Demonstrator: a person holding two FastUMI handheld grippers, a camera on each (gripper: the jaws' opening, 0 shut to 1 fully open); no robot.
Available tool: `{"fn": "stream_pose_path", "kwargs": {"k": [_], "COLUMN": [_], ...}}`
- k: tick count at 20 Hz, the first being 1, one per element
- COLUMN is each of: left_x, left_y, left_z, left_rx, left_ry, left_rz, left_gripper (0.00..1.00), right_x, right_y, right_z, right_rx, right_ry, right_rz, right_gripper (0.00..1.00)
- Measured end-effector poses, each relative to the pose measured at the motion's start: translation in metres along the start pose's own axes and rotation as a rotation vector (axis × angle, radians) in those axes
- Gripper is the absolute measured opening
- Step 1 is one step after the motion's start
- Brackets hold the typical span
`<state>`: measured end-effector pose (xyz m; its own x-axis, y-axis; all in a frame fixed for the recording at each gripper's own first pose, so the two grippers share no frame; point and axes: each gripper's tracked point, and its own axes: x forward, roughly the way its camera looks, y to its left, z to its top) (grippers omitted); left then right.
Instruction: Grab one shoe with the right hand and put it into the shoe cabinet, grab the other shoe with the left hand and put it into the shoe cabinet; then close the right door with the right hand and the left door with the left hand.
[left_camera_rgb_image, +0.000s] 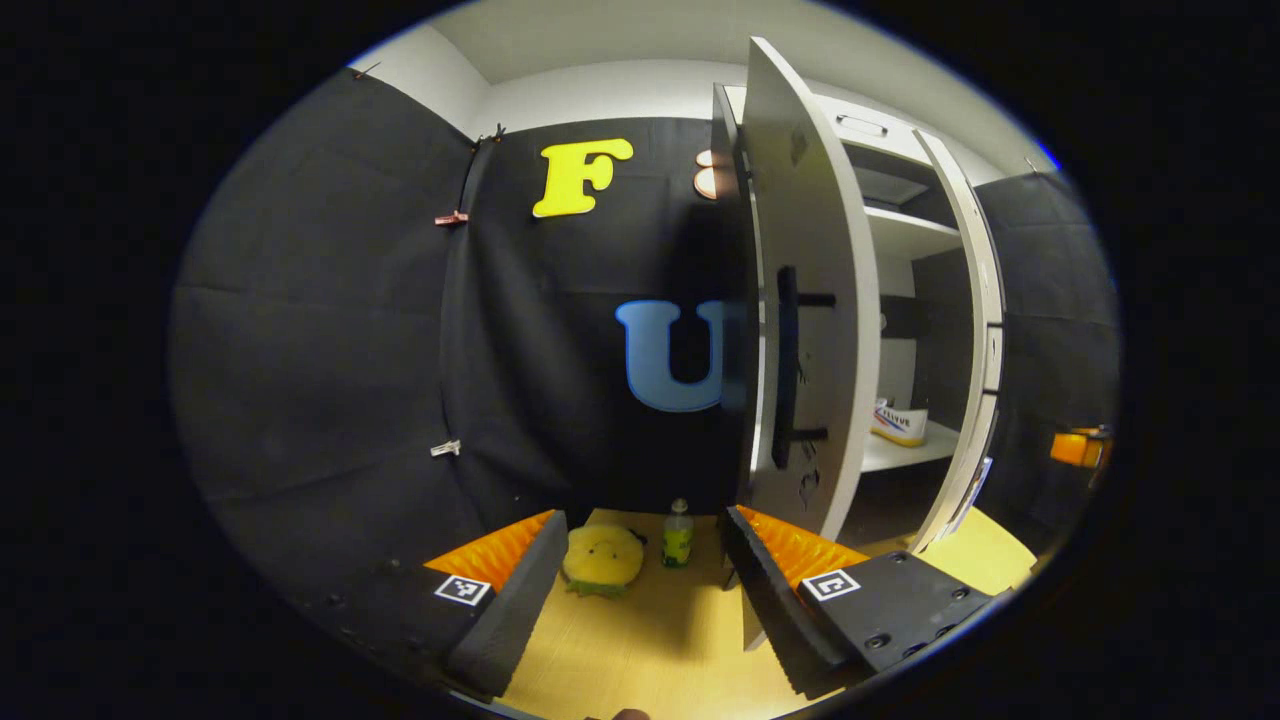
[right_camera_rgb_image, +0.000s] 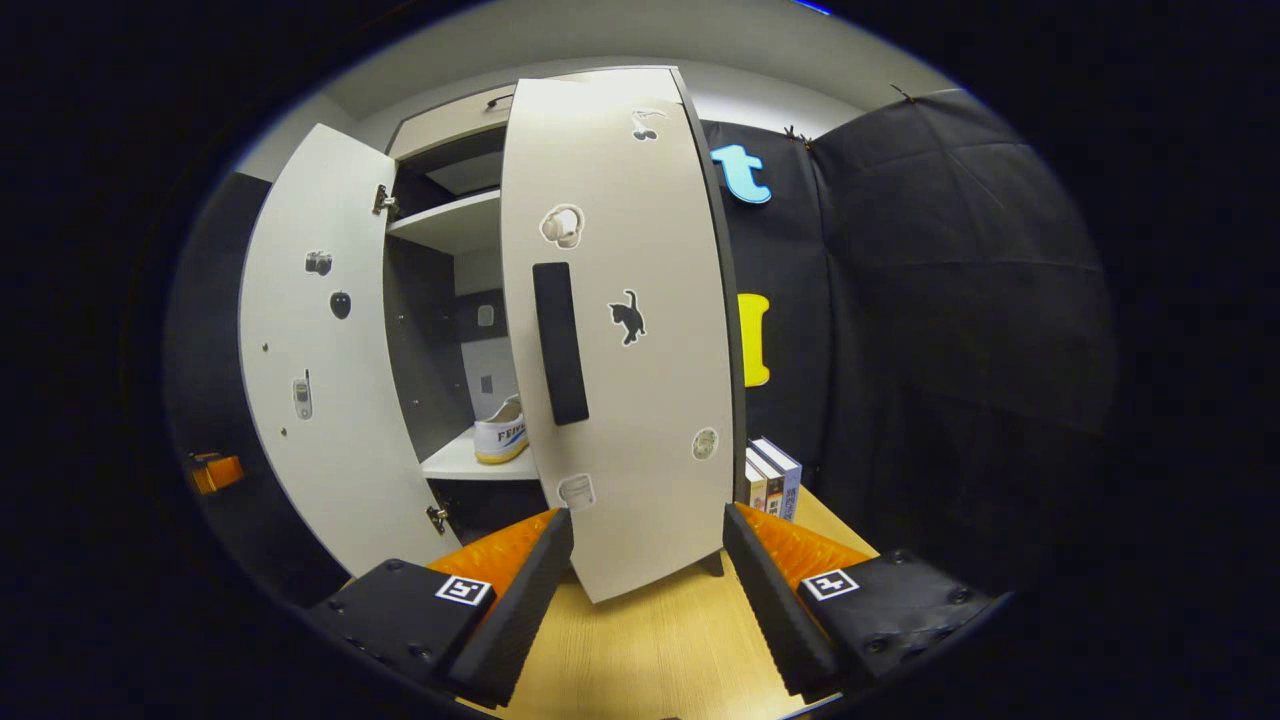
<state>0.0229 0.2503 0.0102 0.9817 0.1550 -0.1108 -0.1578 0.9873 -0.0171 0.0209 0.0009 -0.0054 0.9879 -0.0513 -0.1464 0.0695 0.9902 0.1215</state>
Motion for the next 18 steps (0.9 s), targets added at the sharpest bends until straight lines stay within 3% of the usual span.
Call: {"fn": "stream_pose_path", "kwargs": {"k": [8, 16, 18], "left_x": [0.07, 0.081, 0.08], "left_y": [0.003, -0.022, -0.022], "left_z": [0.042, 0.073, 0.073], "left_rx": [-0.04, -0.014, 0.01], "left_ry": [-0.046, -0.096, -0.097], "left_rz": [-0.072, -0.152, -0.134], "left_gripper": [0.98, 0.97, 0.95], "right_x": [-0.031, -0.023, -0.016], "right_y": [-0.014, -0.024, -0.023], "right_z": [-0.001, -0.009, -0.011], "right_rx": [-0.063, -0.002, -0.001], "right_ry": [-0.009, 0.032, 0.044], "right_rz": [-0.067, -0.099, -0.085], "right_gripper": [0.97, 0.97, 0.97]}}
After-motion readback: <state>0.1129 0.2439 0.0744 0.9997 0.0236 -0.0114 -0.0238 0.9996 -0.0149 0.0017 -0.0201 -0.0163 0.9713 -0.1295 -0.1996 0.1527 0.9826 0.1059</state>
